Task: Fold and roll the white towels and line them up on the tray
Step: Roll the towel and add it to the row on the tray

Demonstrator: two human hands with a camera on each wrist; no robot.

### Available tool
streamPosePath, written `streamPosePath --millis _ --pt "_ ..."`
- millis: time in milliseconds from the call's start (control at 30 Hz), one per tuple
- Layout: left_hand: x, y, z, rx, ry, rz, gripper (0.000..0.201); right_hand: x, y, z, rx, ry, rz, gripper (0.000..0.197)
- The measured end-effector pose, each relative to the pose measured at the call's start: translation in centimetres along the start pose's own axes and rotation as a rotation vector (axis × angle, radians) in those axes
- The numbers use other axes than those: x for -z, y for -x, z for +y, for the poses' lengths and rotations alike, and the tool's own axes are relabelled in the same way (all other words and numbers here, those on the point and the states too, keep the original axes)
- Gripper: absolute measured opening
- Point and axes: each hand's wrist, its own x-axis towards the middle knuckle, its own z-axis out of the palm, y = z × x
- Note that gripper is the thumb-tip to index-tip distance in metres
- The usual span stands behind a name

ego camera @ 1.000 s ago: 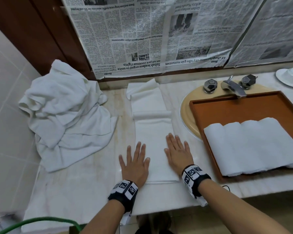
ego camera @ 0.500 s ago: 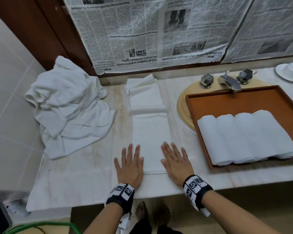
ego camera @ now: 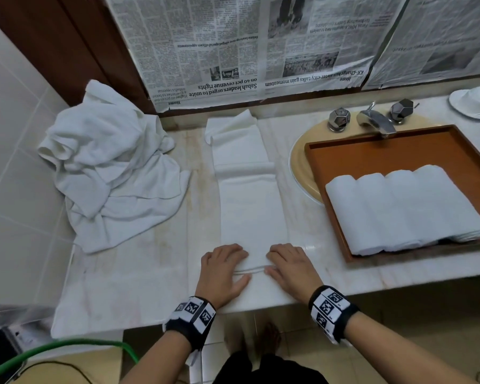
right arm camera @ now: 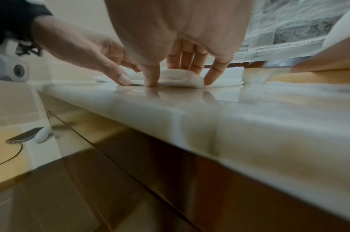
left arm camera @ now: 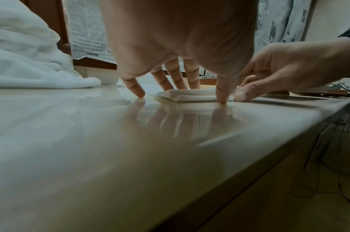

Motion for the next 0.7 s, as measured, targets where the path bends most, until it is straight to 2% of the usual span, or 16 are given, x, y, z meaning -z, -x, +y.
streamPosePath --millis 67,200,267,400,467,600,700 --pt "0.1 -0.2 0.2 0.002 -0.017 -0.005 0.044 -0.3 -0.1 0.0 0.023 0.035 0.009 0.015" --pt "0.0 -0.4 0.7 -0.029 -0.098 0.018 0.038 0.1 -0.9 -0.3 -0.028 0.038 -0.020 0.012" --pt "0.0 -0.5 0.9 -0.008 -0.150 0.013 0.039 0.7 -1.6 -0.2 -0.088 -0.067 -0.081 0.022" --pt "0.0 -1.1 1.4 0.045 -0.185 0.006 0.037 2.3 -2.8 0.5 -0.169 -0.265 -0.263 0.017" --pt "0.3 -1.4 1.5 0.071 -0.152 0.021 0.036 3.0 -3.3 0.6 -0.174 -0.269 -0.309 0.017" --pt "1.3 -1.6 1.4 0.133 -0.004 -0.067 0.040 3.9 -2.9 0.8 -0.157 -0.209 -0.392 0.039" --pt "1.8 -1.7 0.8 0.178 0.123 -0.117 0.049 3.9 -2.3 1.0 -0.135 -0.154 -0.401 0.033"
